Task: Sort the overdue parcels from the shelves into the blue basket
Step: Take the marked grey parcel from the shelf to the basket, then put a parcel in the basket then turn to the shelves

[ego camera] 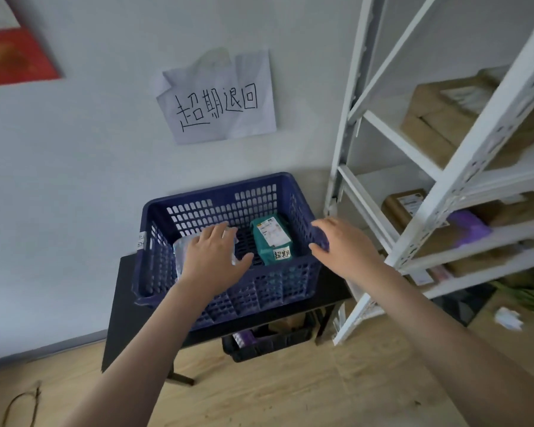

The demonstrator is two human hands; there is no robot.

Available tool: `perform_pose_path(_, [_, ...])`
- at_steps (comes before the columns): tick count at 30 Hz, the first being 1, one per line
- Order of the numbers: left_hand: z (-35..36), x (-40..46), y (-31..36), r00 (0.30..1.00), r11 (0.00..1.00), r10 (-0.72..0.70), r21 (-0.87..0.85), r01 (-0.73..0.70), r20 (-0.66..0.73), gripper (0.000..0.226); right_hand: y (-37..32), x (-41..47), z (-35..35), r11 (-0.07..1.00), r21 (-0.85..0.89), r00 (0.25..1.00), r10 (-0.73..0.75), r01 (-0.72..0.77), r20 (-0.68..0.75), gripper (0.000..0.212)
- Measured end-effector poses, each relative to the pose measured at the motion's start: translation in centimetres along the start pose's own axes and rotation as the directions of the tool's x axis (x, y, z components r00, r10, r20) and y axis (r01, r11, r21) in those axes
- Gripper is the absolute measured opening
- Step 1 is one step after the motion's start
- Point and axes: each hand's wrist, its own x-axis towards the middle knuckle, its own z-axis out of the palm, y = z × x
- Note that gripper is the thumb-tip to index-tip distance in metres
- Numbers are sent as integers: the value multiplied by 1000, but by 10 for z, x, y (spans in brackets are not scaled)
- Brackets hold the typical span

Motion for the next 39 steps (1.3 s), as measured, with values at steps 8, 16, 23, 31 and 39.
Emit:
perform_pose_path(8, [-10,5,107,999,999,-33,-14,33,-19,71,81,-39,-54,1000,9,1000,-3,3,-1,53])
perform_pose_path(16, [-6,-13,248,992,991,-108,-81,102,-71,66,196,-95,-100,996,-15,996,-82,83,44,50])
perform_pose_path(23, [-14,-24,369,985,980,-136,-163,118,-108,63,293,-128,-141,993,35,992,-116,114,54,47])
perform_pose_path(31, [-28,29,489,973,984,-148,-129,126,-179,62,399,-98,-185,971,-6,971,-237,238,32,41])
perform_pose_path(39, [-41,109,631,961,971,-201,-170,170,-189,63,543,-83,-250,970,7,970,-244,244,16,46])
